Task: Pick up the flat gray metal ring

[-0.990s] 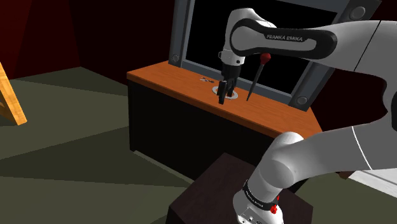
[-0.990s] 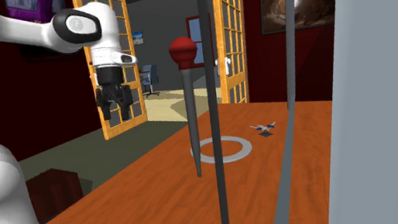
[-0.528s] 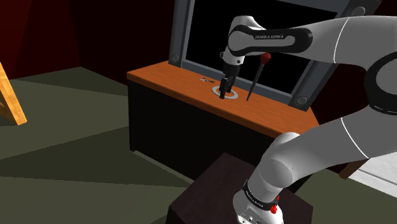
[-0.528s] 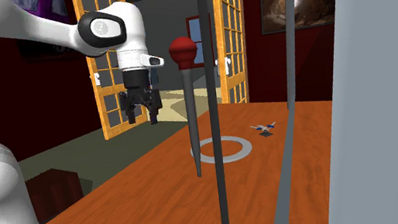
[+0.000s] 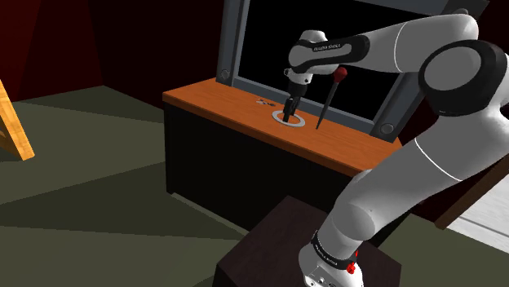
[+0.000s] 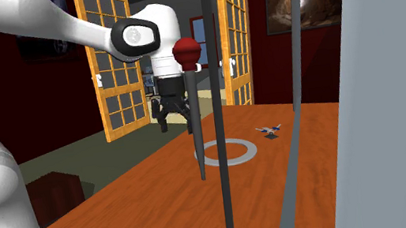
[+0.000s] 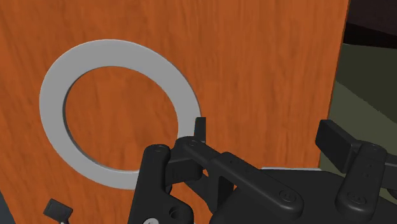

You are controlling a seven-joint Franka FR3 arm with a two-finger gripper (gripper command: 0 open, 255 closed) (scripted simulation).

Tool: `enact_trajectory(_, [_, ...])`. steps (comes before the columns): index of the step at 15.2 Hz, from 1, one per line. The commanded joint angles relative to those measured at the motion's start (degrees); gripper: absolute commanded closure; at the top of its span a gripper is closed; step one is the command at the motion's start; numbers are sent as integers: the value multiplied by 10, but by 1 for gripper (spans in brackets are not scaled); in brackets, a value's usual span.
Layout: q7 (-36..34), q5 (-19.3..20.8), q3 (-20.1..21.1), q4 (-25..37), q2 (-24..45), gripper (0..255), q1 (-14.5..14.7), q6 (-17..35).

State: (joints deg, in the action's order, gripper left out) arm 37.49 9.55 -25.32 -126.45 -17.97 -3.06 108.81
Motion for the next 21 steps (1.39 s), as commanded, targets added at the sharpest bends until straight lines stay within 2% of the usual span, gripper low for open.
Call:
enact_trajectory(1, [43, -21, -26, 38, 49, 0, 2, 16])
enact_trajectory(4, [106, -61, -56, 90, 117, 0, 1, 32])
enact_trajectory(11, [112, -69, -59, 51, 134, 0, -1, 85])
enact_trajectory(14, [113, -70, -60, 48, 135, 0, -1, 90])
enact_trajectory(15, [112, -71, -59, 48, 136, 255, -1, 90])
enact_trajectory(21, [112, -69, -60, 47, 133, 255, -1, 88])
